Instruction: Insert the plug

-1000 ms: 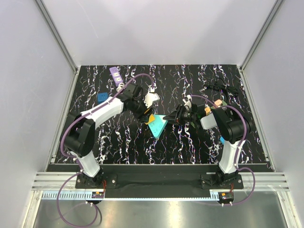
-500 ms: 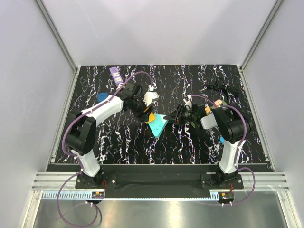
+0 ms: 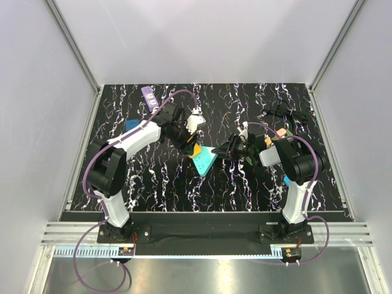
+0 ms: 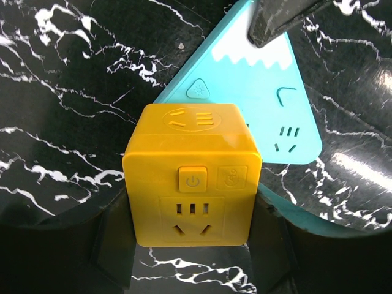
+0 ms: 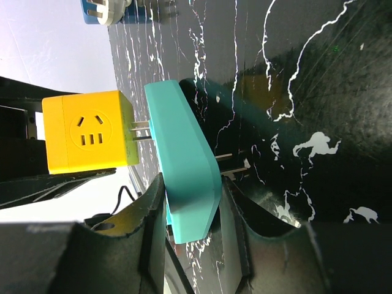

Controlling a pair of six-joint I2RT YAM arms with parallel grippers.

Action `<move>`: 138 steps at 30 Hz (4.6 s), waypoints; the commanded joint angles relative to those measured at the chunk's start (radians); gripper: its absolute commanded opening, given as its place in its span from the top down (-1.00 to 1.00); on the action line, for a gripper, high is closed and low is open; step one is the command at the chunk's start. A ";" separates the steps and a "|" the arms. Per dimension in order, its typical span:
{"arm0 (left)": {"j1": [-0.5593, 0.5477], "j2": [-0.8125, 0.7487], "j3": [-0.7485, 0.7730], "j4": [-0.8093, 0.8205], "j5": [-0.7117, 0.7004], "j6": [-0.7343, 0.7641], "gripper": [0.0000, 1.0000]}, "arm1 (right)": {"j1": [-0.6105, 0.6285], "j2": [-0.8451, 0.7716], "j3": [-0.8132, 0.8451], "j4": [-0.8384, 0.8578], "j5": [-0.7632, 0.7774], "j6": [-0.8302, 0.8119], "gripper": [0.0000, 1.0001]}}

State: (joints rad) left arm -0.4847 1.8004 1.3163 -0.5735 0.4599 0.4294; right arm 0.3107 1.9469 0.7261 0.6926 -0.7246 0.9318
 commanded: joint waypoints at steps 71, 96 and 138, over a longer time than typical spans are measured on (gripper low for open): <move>0.032 -0.029 0.012 -0.028 0.071 0.023 1.00 | 0.014 0.012 0.030 -0.079 -0.019 -0.056 1.00; 0.028 0.024 0.037 0.000 0.112 0.061 1.00 | 0.014 0.007 0.032 -0.084 -0.022 -0.060 1.00; 0.024 0.002 -0.006 0.096 -0.052 0.014 1.00 | 0.014 -0.005 0.030 -0.090 -0.026 -0.070 1.00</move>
State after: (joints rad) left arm -0.4606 1.7996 1.3155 -0.5732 0.4824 0.3759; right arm 0.3122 1.9484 0.7471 0.6464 -0.7452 0.9127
